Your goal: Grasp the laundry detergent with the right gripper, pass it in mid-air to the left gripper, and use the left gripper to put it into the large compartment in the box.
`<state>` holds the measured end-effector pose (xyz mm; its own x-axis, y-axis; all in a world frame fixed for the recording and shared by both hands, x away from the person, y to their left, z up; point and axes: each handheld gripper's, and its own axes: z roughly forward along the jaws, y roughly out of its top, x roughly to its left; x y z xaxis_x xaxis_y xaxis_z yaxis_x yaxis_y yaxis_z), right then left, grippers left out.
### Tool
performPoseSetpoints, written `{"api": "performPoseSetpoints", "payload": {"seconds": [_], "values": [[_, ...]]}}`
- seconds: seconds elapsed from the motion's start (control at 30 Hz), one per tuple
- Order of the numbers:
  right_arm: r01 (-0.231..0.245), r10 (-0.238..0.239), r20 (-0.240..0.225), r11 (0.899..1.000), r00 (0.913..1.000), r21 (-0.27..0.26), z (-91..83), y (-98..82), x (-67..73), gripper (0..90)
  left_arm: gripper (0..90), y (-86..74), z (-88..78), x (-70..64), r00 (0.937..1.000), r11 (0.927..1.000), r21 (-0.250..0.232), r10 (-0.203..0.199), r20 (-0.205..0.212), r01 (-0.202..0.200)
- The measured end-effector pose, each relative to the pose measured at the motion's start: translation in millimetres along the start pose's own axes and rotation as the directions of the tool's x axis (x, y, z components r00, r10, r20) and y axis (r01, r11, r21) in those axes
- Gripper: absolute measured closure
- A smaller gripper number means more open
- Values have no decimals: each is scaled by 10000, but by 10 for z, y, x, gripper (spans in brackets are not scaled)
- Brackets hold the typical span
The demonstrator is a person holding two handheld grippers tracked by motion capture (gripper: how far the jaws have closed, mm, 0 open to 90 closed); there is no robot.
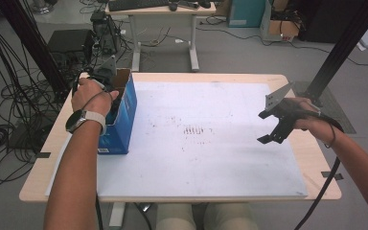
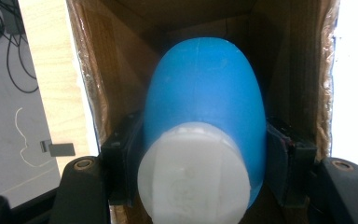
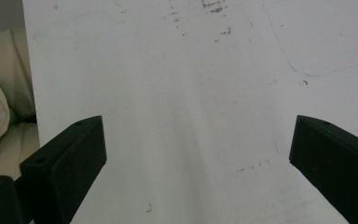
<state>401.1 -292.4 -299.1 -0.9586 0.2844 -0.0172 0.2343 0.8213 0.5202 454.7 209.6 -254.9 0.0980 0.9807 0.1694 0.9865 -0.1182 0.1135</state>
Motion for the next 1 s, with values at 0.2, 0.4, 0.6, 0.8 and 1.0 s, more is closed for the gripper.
{"api": "performPoseSetpoints", "payload": {"seconds": [0.2, 0.4, 0.6, 0.8, 1.0], "values": [[51, -51, 10, 10000, 10000, 13, -6, 2, 1, 38, 382, -2, 2, 0, 10000, 10000, -30, -20, -2, 20], [264, -264, -4, 9995, 9997, -161, 5, 1, -14, 38, 382, -3, 3, 2, 10000, 10000, -36, -32, 14, 32], [266, -266, 5, 9995, 9996, -179, 5, 1, -12, 39, 382, -9, -3, 11, 10000, 10000, 33, -9, 32, 8], [-19, 19, 28, 10000, 10000, -47, -16, -8, 9, 38, 382, -9, 1, 8, 10000, 10000, -27, -36, 1, 36], [290, -290, 30, 9995, 9996, -150, -11, -16, -13, 38, 382, -8, 1, 5, 10000, 10000, -3, -40, -8, 40]]}}
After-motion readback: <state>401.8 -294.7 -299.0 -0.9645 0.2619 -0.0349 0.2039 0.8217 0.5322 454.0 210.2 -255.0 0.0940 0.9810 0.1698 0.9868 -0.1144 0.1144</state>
